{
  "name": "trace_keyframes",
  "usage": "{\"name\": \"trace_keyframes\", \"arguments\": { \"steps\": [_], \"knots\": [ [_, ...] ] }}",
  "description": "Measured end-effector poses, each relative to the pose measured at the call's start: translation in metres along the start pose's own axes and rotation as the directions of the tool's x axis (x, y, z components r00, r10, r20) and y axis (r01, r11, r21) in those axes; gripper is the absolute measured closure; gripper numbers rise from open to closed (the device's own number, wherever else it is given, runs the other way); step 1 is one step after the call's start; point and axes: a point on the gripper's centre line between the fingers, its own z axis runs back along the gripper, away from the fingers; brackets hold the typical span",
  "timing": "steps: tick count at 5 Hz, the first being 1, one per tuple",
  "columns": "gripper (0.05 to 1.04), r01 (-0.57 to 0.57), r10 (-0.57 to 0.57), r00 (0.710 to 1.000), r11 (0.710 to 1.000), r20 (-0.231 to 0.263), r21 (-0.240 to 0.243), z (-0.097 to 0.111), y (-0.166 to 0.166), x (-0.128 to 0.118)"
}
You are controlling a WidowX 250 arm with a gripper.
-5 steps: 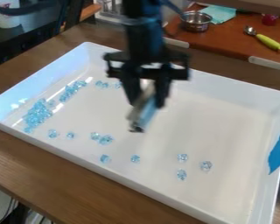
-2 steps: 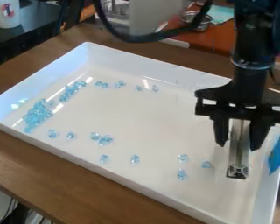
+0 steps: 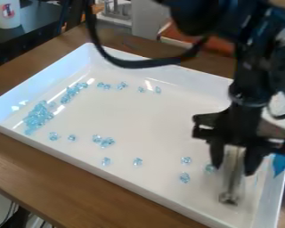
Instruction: Sweep into pile
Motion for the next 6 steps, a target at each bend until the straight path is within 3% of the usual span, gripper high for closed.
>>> {"name": "trace_keyframes", "arguments": {
  "steps": [2, 6],
  "knots": [
    [0.587, 0.010, -0.010, 0.999, 1.000, 0.037, 0.005, -0.001, 0.042, 0.007],
    [0.587, 0.049, -0.048, 0.999, 0.998, -0.024, 0.046, 0.004, 0.138, 0.007]
  ]
}}
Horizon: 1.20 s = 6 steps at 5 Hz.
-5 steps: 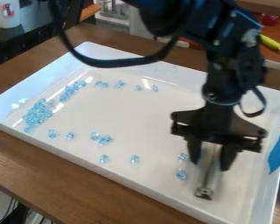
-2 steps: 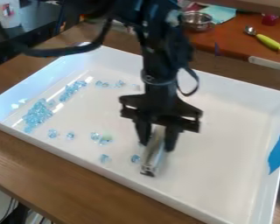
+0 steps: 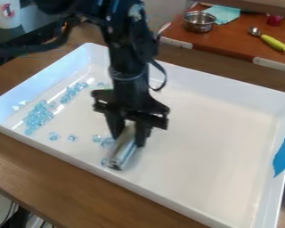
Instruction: Sweep into pile
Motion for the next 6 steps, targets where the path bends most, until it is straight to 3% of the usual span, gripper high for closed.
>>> {"name": "trace_keyframes", "arguments": {
  "steps": [1, 3, 4, 6],
  "knots": [
    [0.587, 0.038, -0.038, 0.999, 0.999, 0.010, 0.003, 0.000, 0.021, -0.003],
    [0.588, 0.057, -0.059, 0.997, 0.997, 0.039, 0.061, -0.001, 0.064, 0.004],
    [0.588, 0.093, -0.099, 0.994, 0.986, 0.039, 0.139, -0.005, 0.089, 0.006],
    [0.588, 0.144, -0.130, 0.989, 0.951, -0.067, 0.273, -0.002, 0.129, -0.006]
  ]
}}
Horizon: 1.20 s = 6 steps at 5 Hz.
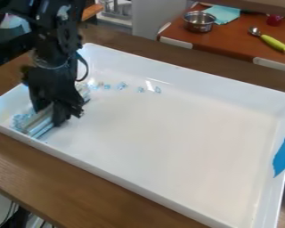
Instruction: Sweep into pile
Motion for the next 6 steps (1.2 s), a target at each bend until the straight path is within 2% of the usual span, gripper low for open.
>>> {"name": "trace_keyframes", "arguments": {
  "steps": [1, 2, 3, 4, 5, 6],
  "knots": [
    [0.588, -0.030, 0.029, 0.999, 0.997, -0.025, -0.067, 0.012, -0.008, -0.010],
    [0.588, -0.039, 0.059, 0.994, 0.978, 0.093, -0.204, 0.042, -0.041, 0.003],
    [0.588, -0.070, 0.106, 0.989, 0.953, 0.108, -0.296, 0.072, -0.077, 0.028],
    [0.588, -0.135, 0.152, 0.988, 0.954, 0.041, -0.266, 0.074, -0.103, 0.053],
    [0.588, -0.200, 0.208, 0.978, 0.949, 0.009, -0.246, 0.064, -0.127, 0.078],
    [0.588, -0.283, 0.281, 0.959, 0.925, -0.047, -0.253, 0.055, -0.136, 0.096]
  ]
}}
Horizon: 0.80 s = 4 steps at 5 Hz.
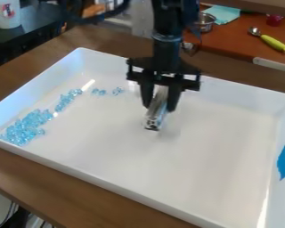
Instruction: Sweep into pile
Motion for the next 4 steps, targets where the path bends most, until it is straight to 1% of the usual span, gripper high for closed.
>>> {"name": "trace_keyframes", "arguments": {
  "steps": [1, 2, 3, 4],
  "knots": [
    [0.588, -0.068, 0.068, 0.997, 0.998, -0.033, 0.003, -0.010, 0.003, 0.009],
    [0.588, -0.094, 0.095, 0.994, 0.996, -0.052, 0.007, -0.018, 0.007, 0.015],
    [0.588, -0.108, 0.108, 0.992, 0.994, -0.059, 0.015, -0.024, 0.007, 0.019],
    [0.588, -0.145, 0.146, 0.988, 0.989, -0.053, 0.025, -0.024, 0.015, 0.023]
  ]
}}
